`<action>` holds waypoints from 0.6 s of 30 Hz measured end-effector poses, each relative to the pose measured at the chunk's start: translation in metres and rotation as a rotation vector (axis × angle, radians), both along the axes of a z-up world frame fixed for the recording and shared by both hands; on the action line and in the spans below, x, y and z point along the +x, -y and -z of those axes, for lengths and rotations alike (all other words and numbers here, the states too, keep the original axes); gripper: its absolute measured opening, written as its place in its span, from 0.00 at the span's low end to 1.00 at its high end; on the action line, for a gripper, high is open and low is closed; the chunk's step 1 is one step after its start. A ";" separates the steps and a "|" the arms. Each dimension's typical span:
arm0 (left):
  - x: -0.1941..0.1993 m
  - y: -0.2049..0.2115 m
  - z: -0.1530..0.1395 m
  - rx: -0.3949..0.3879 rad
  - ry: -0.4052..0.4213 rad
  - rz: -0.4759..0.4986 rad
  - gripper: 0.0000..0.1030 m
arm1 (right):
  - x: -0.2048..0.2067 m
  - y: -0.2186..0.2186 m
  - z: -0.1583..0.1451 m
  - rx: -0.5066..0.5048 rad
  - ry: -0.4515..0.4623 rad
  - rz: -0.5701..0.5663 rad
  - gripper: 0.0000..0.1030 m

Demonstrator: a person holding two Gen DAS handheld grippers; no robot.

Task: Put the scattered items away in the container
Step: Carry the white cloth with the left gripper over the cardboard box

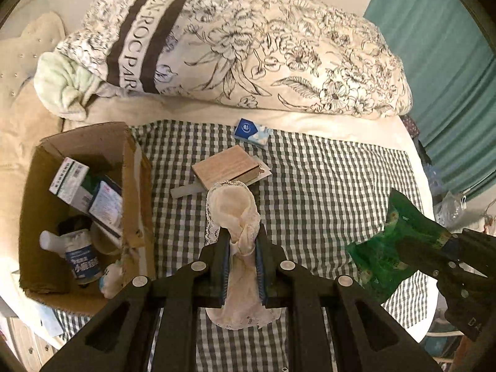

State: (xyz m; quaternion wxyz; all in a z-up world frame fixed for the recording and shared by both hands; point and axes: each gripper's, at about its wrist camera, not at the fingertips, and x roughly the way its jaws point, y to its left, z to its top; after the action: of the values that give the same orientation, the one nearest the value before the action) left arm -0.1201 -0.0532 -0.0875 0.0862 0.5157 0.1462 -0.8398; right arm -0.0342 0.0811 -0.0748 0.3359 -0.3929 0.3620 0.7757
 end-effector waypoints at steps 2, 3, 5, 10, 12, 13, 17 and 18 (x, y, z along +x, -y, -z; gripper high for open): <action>0.008 0.001 -0.006 -0.002 -0.011 -0.011 0.14 | 0.002 0.007 -0.007 0.020 -0.003 0.004 0.20; 0.012 0.001 -0.009 -0.005 -0.016 -0.016 0.14 | 0.003 0.011 -0.010 0.030 -0.003 0.003 0.20; 0.020 0.002 -0.013 -0.008 -0.023 -0.028 0.14 | 0.004 0.018 -0.015 0.043 -0.006 0.006 0.20; 0.039 0.008 -0.021 -0.017 -0.035 -0.063 0.14 | 0.004 0.034 -0.026 0.076 -0.020 0.009 0.20; 0.047 0.011 -0.024 -0.021 -0.041 -0.070 0.14 | 0.002 0.039 -0.031 0.088 -0.029 0.002 0.20; 0.051 0.013 -0.026 -0.022 -0.045 -0.079 0.14 | 0.001 0.041 -0.033 0.094 -0.031 0.001 0.20; 0.072 0.020 -0.030 -0.033 -0.050 -0.118 0.14 | -0.008 0.048 -0.034 0.091 -0.049 -0.025 0.20; 0.079 0.024 -0.031 -0.036 -0.050 -0.132 0.14 | -0.011 0.050 -0.034 0.091 -0.056 -0.030 0.20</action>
State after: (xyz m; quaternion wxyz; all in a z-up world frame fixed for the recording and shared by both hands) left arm -0.0416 -0.0768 -0.0568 0.1471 0.4820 0.1669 -0.8474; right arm -0.0449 0.0315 -0.0406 0.3312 -0.3609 0.3298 0.8070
